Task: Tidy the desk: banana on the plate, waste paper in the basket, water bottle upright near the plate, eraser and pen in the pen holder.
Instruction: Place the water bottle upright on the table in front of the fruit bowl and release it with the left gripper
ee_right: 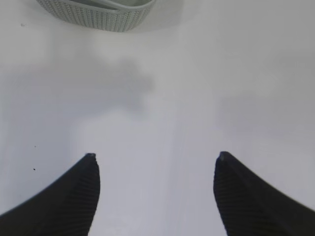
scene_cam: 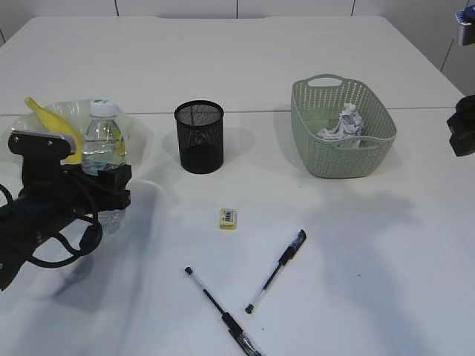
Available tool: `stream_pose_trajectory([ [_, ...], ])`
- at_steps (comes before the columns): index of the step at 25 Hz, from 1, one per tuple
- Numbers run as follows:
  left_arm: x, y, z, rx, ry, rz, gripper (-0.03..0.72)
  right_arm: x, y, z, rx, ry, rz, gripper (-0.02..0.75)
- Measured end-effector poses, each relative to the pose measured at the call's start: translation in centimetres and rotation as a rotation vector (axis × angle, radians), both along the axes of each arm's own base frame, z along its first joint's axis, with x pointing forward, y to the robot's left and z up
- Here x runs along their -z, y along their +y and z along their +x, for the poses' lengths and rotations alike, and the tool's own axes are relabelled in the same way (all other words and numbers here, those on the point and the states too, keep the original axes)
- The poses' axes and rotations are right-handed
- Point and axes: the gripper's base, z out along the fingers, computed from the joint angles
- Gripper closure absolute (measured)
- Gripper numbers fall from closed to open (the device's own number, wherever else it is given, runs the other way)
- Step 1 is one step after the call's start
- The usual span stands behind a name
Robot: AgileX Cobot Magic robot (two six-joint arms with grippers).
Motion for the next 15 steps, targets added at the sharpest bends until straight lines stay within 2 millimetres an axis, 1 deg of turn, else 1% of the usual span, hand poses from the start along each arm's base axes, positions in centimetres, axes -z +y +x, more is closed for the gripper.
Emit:
stream_pose_trajectory([
  [4, 0.24, -0.11, 0.61, -0.007, -0.019, -0.006, 0.276, 0.0, 0.0, 0.0, 0.0, 0.0, 0.0, 0.203],
  [8, 0.26, -0.12, 0.76, -0.011, -0.022, -0.008, 0.276, 0.01, 0.0, -0.01, 0.0, 0.001, 0.0, 0.203],
  [12, 0.36, 0.03, 0.39, -0.016, -0.025, -0.009, 0.275, 0.01, 0.0, -0.01, 0.0, 0.001, 0.0, 0.203],
  [15, 0.5, 0.24, -0.07, -0.025, -0.024, -0.009, 0.241, 0.01, 0.0, -0.01, 0.0, 0.001, 0.0, 0.203],
])
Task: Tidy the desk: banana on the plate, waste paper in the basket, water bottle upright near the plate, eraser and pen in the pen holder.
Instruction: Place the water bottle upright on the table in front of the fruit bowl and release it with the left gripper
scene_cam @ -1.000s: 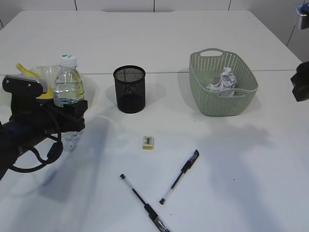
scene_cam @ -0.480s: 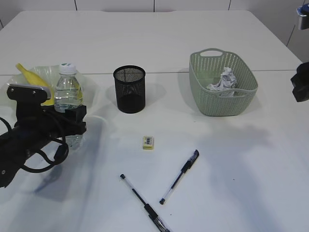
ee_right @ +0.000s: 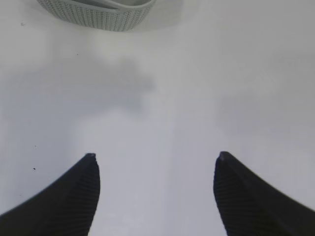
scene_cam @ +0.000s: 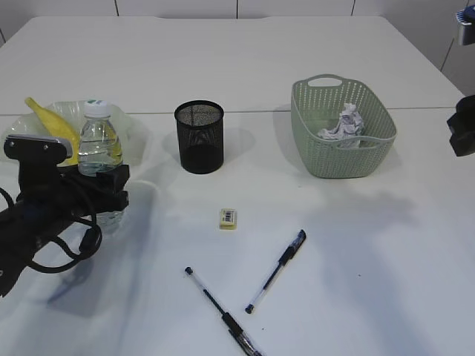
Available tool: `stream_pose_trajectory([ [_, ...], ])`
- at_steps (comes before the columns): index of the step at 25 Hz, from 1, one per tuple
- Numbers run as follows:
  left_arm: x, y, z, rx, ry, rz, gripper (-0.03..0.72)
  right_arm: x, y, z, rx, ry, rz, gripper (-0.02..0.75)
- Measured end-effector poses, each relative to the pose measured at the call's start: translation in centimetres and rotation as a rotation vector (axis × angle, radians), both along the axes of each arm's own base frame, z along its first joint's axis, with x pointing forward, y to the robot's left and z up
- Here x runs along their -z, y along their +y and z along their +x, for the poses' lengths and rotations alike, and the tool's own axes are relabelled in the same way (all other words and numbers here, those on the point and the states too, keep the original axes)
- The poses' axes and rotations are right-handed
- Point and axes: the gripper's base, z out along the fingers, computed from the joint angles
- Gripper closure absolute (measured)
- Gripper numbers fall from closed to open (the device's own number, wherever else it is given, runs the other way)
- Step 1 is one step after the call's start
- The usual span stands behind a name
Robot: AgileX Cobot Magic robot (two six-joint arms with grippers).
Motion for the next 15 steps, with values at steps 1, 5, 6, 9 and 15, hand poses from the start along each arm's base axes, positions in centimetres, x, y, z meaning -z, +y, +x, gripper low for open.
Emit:
stream_pose_trajectory([
  [1, 0.06, 0.09, -0.17, -0.005, 0.001, 0.0, 0.23, 0.0, 0.0, 0.0, 0.0, 0.0, 0.0, 0.204],
  [5, 0.13, 0.2, -0.42, -0.009, 0.001, 0.0, 0.209, 0.0, 0.0, 0.0, 0.0, 0.0, 0.0, 0.204],
  [6, 0.13, 0.21, -0.42, -0.01, 0.001, 0.0, 0.207, 0.0, 0.0, 0.0, 0.0, 0.0, 0.0, 0.203],
  [9, 0.13, 0.21, -0.42, -0.01, 0.001, 0.0, 0.197, 0.0, 0.0, 0.0, 0.0, 0.0, 0.0, 0.204],
  [15, 0.32, 0.33, -0.67, -0.016, 0.017, 0.003, 0.166, 0.0, 0.0, 0.0, 0.0, 0.0, 0.0, 0.203],
])
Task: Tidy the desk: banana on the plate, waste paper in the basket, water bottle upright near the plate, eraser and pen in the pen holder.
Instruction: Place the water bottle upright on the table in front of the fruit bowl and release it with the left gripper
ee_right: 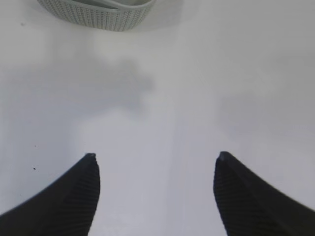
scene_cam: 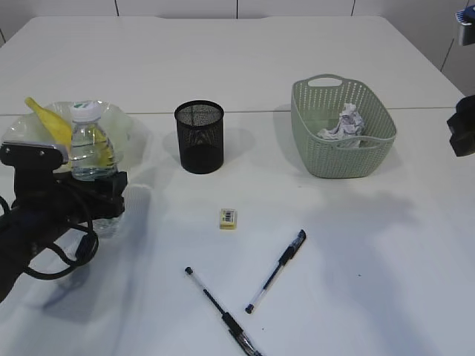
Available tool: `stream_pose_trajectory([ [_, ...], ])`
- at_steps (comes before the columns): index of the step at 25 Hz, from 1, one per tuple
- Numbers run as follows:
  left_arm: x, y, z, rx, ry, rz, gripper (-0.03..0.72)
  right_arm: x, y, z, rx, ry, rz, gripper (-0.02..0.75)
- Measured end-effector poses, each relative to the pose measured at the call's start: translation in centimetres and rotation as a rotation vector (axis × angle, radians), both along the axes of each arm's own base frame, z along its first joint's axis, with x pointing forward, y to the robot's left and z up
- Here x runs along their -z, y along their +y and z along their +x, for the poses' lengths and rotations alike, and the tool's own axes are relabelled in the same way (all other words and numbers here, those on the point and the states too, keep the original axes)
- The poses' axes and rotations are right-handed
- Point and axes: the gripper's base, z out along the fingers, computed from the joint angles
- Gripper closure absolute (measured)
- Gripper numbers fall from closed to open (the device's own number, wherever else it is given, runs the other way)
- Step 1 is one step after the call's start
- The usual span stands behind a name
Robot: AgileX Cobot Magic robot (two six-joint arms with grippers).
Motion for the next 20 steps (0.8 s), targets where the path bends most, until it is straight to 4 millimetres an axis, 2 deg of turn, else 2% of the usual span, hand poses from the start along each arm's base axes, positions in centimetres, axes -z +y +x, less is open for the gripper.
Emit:
stream_pose_trajectory([
  [5, 0.6, 0.2, -0.8, 0.001, 0.041, 0.015, 0.157, 0.0, 0.0, 0.0, 0.0, 0.0, 0.0, 0.203],
  [13, 0.7, 0.2, -0.9, 0.006, 0.044, 0.018, 0.155, 0.0, 0.0, 0.0, 0.0, 0.0, 0.0, 0.203],
  [20, -2.0, 0.2, -1.3, 0.017, -0.021, 0.002, 0.115, 0.0, 0.0, 0.0, 0.0, 0.0, 0.0, 0.204],
])
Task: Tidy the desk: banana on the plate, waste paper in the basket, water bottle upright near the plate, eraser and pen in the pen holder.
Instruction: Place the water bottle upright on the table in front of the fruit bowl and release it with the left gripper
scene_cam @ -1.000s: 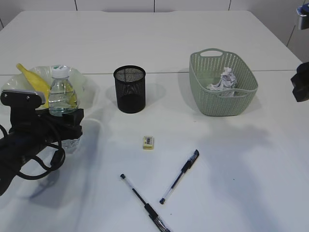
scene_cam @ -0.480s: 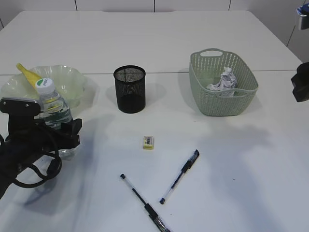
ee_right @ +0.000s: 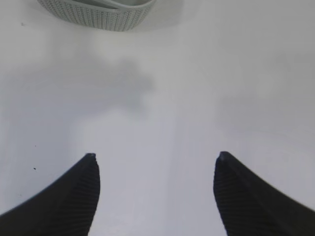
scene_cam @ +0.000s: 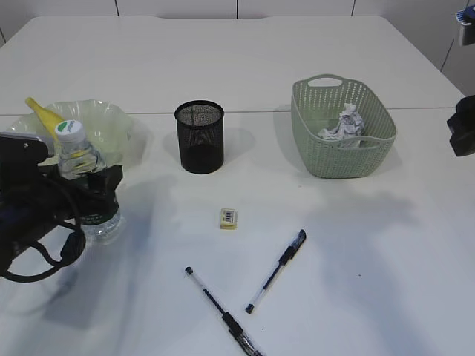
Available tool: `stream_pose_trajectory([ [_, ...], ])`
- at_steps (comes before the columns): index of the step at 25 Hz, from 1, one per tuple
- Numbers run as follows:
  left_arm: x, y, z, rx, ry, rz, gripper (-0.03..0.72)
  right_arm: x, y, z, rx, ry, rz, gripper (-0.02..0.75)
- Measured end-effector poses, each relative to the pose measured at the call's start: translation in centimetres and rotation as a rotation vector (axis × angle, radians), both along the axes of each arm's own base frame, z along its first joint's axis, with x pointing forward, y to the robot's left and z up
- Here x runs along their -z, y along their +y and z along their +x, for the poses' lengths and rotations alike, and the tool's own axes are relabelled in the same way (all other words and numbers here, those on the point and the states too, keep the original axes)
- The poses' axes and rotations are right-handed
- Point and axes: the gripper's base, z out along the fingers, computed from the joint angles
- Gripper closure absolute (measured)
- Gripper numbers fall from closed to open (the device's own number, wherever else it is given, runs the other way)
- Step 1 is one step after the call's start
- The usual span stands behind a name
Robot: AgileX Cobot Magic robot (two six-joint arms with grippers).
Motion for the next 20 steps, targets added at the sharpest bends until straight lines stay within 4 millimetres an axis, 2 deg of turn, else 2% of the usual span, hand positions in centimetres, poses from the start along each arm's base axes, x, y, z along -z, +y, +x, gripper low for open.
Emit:
stream_pose_trajectory([
  [7, -0.9, 0.5, -1.7, 0.001, 0.006, 0.004, 0.107, 0.0, 0.0, 0.0, 0.0, 0.0, 0.0, 0.203],
  [12, -3.0, 0.6, -2.2, 0.008, -0.065, 0.009, 0.106, 0.0, 0.0, 0.0, 0.0, 0.0, 0.0, 0.203],
  [20, -5.3, 0.8, -2.9, 0.01, -0.139, -0.004, 0.106, 0.0, 0.0, 0.0, 0.001, 0.001, 0.006, 0.203],
])
